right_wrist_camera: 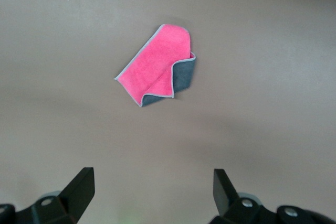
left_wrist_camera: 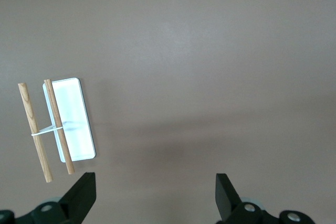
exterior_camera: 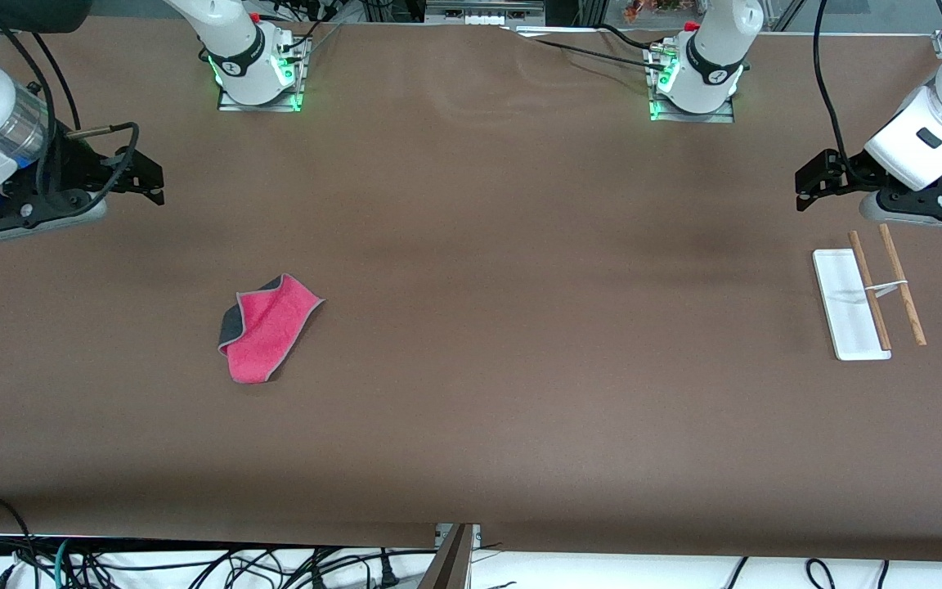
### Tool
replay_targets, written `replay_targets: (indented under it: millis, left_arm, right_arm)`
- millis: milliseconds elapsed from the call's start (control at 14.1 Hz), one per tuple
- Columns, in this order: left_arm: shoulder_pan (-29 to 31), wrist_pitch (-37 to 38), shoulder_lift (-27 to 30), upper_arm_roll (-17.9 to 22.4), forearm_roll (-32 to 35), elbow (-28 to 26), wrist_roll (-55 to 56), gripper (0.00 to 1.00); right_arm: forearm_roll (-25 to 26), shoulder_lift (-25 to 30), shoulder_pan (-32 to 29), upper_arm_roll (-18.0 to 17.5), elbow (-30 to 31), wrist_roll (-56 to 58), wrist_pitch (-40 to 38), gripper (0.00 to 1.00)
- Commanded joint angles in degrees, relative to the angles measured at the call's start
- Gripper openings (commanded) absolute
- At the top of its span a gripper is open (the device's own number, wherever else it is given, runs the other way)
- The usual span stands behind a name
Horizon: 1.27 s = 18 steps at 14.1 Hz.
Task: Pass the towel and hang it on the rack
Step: 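Reach the right gripper down toward the pink towel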
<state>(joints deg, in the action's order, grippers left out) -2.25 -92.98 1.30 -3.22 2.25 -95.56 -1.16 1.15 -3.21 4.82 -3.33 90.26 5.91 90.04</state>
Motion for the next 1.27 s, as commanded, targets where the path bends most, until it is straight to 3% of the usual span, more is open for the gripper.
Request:
replay_targets:
  millis: [0, 354, 779, 1204]
  left_arm:
    - [-0.21, 1.22, -0.34, -0.12, 1.62, 1.17, 0.72, 1.00]
    - [-0.21, 1.14, -0.34, -0.12, 1.62, 1.17, 0.72, 1.00]
    - [-0.04, 1.22, -0.43, -0.12, 1.62, 1.17, 0.63, 1.00]
    - [0.05, 1.22, -0.43, -0.03, 1.62, 1.17, 0.63, 1.00]
  right_arm:
    - [0.52, -0.13, -1.12, -1.15, -0.79, -0.64, -0.38, 1.00]
    - [-0.09, -3.63, -1.30, -1.06, 0.26, -0.99, -0.48, 1.00]
    - [-0.27, -5.04, -1.65, -0.89, 20.81, -5.74, 24.89, 1.00]
    - [-3.96, -17.69, -2.88, 0.78, 24.17, -6.09, 39.15, 1.00]
